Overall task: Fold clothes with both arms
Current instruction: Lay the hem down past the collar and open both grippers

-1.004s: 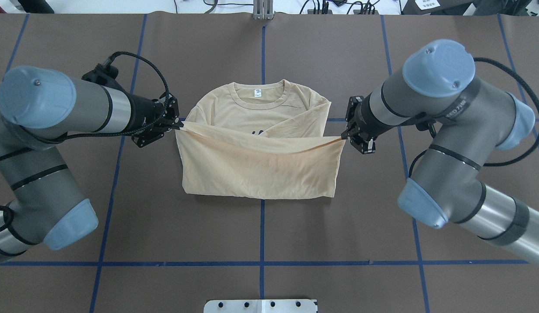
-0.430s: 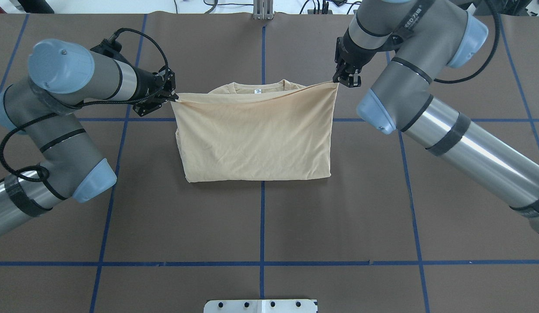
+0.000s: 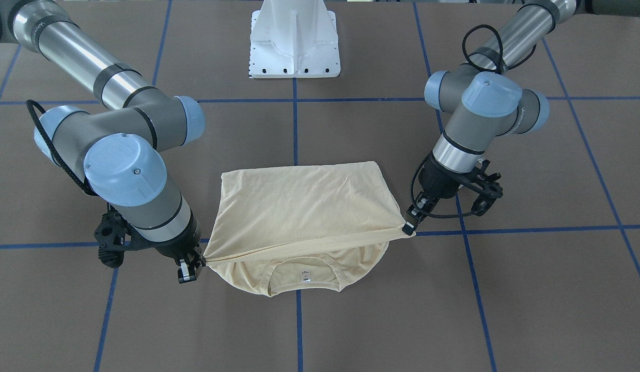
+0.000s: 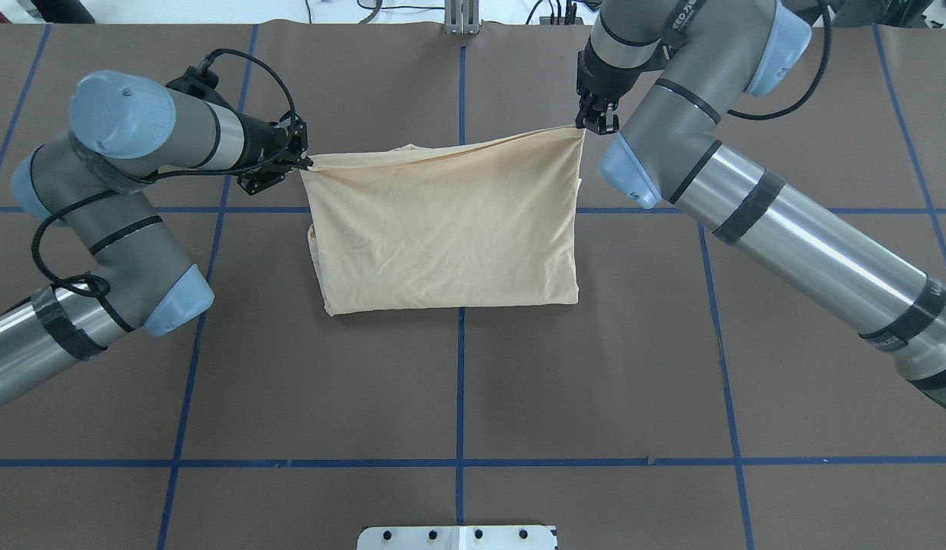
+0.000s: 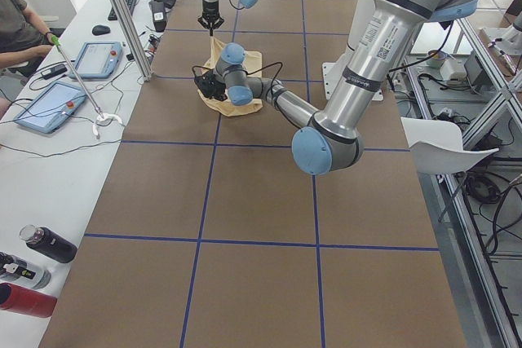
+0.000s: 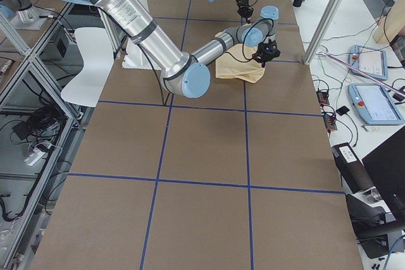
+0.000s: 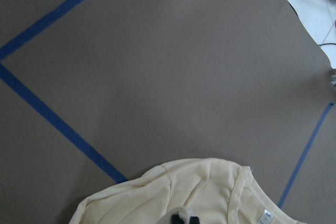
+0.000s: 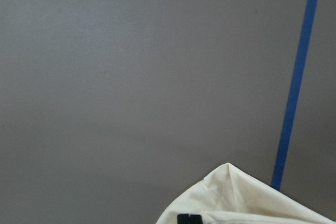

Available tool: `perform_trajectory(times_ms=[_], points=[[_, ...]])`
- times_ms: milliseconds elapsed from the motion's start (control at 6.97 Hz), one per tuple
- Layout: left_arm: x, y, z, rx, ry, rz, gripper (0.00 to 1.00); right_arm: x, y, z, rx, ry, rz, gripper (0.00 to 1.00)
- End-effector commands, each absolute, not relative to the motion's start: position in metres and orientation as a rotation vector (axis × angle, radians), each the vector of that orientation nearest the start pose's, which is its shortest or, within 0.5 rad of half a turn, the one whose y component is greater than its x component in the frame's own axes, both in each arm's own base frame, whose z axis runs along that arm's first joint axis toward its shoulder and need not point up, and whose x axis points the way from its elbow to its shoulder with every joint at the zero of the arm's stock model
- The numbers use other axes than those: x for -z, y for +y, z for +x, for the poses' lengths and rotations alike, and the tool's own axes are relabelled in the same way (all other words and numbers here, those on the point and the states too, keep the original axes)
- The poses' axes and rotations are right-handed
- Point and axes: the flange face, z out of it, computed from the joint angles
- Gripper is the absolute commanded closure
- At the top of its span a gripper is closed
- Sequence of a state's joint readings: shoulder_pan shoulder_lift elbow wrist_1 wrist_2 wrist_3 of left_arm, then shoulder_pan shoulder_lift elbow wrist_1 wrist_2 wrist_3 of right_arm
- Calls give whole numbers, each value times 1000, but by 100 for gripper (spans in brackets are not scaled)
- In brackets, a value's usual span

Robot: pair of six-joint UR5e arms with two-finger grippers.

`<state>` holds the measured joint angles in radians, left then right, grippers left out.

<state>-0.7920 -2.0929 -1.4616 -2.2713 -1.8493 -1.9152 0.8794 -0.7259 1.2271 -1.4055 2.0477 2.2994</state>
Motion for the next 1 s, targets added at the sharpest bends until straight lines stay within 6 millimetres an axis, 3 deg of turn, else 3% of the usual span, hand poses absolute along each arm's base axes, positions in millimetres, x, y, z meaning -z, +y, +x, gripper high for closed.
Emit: perform_trajectory(times_ms=[0, 861], points=[[-353, -586, 430, 853, 1175, 4, 100, -281, -662, -466, -1323, -730, -409, 100], [-357, -599, 449, 855, 1156, -3, 91, -317, -660, -470, -1255, -685, -347, 100]])
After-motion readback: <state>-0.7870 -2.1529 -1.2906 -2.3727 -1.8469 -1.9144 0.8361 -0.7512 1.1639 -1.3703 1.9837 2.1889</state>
